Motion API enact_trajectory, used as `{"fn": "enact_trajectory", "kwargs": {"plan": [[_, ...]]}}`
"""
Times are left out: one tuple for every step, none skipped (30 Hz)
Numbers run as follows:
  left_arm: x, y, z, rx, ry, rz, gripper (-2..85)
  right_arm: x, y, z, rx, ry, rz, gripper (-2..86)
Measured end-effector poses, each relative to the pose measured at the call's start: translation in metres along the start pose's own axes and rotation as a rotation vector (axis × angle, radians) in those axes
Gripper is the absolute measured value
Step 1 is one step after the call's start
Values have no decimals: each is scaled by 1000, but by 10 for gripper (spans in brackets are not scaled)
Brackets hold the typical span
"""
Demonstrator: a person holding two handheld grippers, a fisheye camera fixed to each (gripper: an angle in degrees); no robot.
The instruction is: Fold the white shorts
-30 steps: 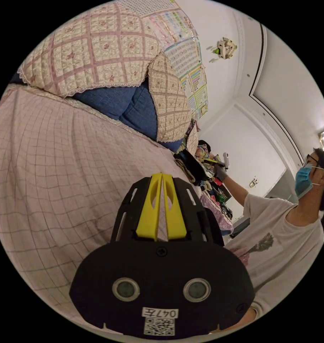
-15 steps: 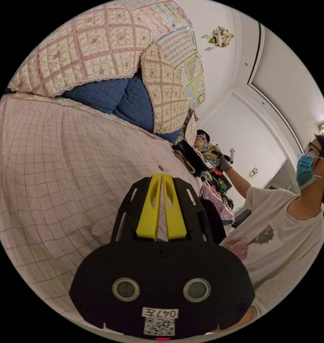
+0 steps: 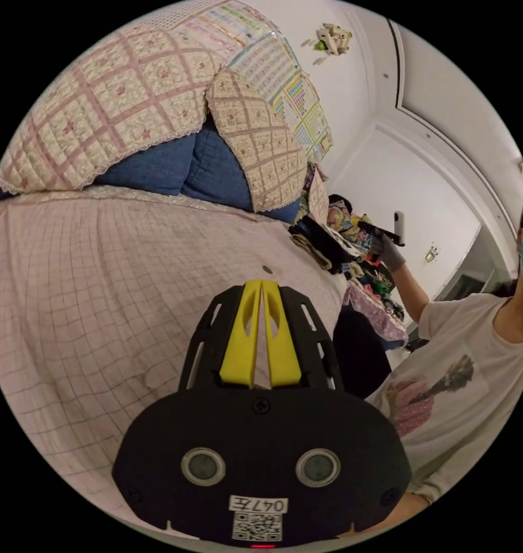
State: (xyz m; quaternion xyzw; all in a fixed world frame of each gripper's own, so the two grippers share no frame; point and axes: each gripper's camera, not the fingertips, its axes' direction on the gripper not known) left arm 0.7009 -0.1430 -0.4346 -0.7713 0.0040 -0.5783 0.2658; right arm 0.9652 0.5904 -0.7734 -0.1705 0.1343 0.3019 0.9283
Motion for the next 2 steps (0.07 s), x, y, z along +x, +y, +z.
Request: {"fn": "enact_trajectory", "kwargs": {"plan": [[15, 6, 3, -1, -35, 23, -7, -32, 9, 29, 30, -186, -40, -9], [35, 13, 1, 14, -56, 47, -4, -48, 14, 45, 48, -279, -55, -10]]}}
